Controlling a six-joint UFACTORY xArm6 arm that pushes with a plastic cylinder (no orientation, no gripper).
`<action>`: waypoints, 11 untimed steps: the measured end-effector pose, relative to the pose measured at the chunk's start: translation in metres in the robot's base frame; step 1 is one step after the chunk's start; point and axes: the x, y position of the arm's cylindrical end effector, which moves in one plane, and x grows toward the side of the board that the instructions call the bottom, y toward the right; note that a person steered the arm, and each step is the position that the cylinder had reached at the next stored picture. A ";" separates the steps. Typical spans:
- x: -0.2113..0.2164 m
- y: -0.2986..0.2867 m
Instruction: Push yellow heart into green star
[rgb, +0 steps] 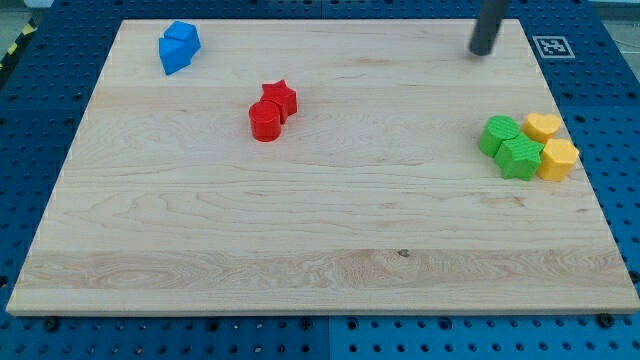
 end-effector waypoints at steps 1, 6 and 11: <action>0.028 0.038; 0.111 0.020; 0.149 0.024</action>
